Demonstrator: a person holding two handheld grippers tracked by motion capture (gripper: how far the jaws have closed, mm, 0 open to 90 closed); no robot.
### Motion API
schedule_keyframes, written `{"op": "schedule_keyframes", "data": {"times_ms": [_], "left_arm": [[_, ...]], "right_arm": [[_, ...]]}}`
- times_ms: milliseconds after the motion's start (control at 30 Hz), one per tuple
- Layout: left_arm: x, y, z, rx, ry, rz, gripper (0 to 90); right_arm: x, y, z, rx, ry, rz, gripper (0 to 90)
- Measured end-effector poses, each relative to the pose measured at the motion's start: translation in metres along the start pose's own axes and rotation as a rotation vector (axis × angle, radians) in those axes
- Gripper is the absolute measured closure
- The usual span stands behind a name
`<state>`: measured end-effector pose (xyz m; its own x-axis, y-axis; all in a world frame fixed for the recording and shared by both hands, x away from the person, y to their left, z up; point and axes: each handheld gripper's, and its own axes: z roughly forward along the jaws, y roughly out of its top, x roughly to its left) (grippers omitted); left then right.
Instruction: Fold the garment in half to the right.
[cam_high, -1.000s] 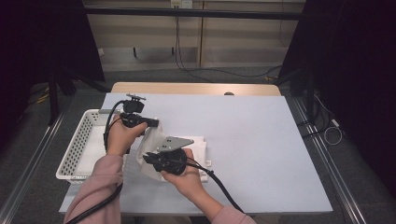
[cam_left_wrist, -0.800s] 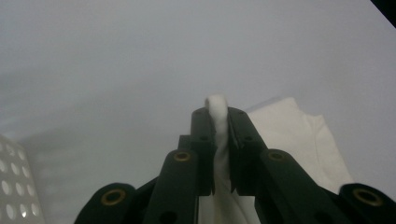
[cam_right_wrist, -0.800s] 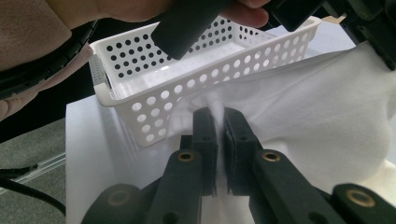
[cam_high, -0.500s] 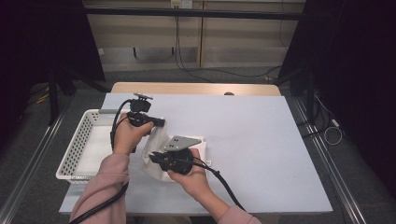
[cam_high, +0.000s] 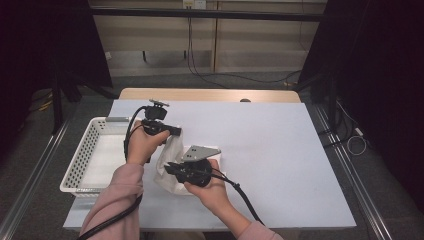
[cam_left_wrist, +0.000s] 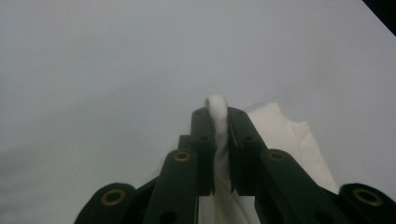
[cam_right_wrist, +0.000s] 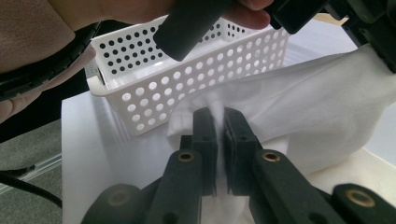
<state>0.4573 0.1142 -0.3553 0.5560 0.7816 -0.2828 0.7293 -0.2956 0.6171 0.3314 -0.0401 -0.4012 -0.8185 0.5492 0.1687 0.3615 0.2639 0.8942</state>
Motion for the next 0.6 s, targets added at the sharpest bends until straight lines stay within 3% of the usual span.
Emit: {"op": "schedule_keyframes", "data": {"times_ms": [600], "left_arm": [[-0.0076, 0.0029, 0.0073, 0.003, -0.007, 0.013, 82.4]], "right_arm": [[-0.0052, -0.0036, -0.0101, 0.000, -0.012, 0.007, 85.4]]}}
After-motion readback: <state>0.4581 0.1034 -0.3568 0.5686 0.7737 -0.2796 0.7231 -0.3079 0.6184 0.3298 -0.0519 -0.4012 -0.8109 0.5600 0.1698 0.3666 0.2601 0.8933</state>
